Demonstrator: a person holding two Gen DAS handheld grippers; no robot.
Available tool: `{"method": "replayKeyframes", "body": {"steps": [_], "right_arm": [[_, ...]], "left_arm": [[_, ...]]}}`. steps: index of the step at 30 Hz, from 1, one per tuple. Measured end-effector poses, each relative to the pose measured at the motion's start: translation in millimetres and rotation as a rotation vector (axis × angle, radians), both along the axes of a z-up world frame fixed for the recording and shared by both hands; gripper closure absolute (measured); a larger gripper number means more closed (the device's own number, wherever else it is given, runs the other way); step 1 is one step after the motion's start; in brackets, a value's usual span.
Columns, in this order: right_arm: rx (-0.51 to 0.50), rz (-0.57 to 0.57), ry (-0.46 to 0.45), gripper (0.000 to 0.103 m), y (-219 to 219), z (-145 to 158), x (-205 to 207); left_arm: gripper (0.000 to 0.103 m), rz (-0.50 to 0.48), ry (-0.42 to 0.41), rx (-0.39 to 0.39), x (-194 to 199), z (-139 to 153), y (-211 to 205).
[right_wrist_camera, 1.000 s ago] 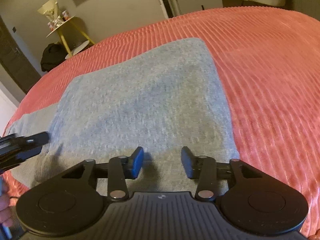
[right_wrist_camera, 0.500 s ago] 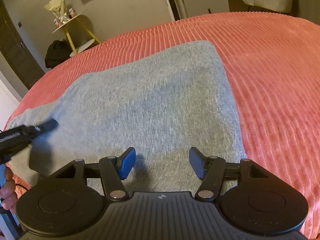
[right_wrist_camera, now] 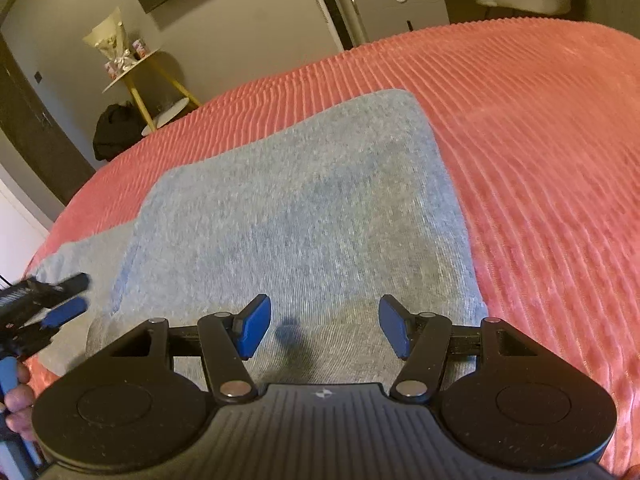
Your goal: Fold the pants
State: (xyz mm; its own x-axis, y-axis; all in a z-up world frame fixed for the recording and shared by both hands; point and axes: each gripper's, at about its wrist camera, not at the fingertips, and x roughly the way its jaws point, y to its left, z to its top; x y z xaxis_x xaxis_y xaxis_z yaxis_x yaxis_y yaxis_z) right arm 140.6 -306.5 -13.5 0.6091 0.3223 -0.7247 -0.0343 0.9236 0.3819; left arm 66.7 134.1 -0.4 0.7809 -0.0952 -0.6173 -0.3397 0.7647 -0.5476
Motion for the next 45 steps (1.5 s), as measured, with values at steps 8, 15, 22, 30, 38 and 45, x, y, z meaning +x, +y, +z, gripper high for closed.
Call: {"method": "replayKeyframes", "body": {"steps": [8,15,22,30,38,45], "right_arm": [[-0.014,0.026,0.0,0.034,6.2,-0.7,1.7],[0.0,0.019,-0.004,0.034,4.9,-1.1,2.8],[0.005,0.022,-0.01,0.034,3.8,-0.8,0.6],[0.006,0.022,-0.008,0.034,2.6,-1.3,0.1],[0.022,0.021,-0.001,0.031,1.5,-1.7,1.1],[0.009,0.035,0.0,0.027,6.1,-2.6,3.4]], "left_arm": [[0.036,-0.164,0.031,-0.191,8.9,-15.3,-7.8],[0.065,-0.38,0.109,0.009,24.2,-19.8,-57.1],[0.09,-0.342,-0.021,-0.018,6.0,-2.6,-44.1],[0.048,-0.1,0.104,-0.199,9.7,-17.7,3.7],[0.039,0.328,-0.009,-0.435,-45.2,-23.2,111.9],[0.049,0.422,-0.102,-0.634,-72.9,-53.1,167.1]]}}
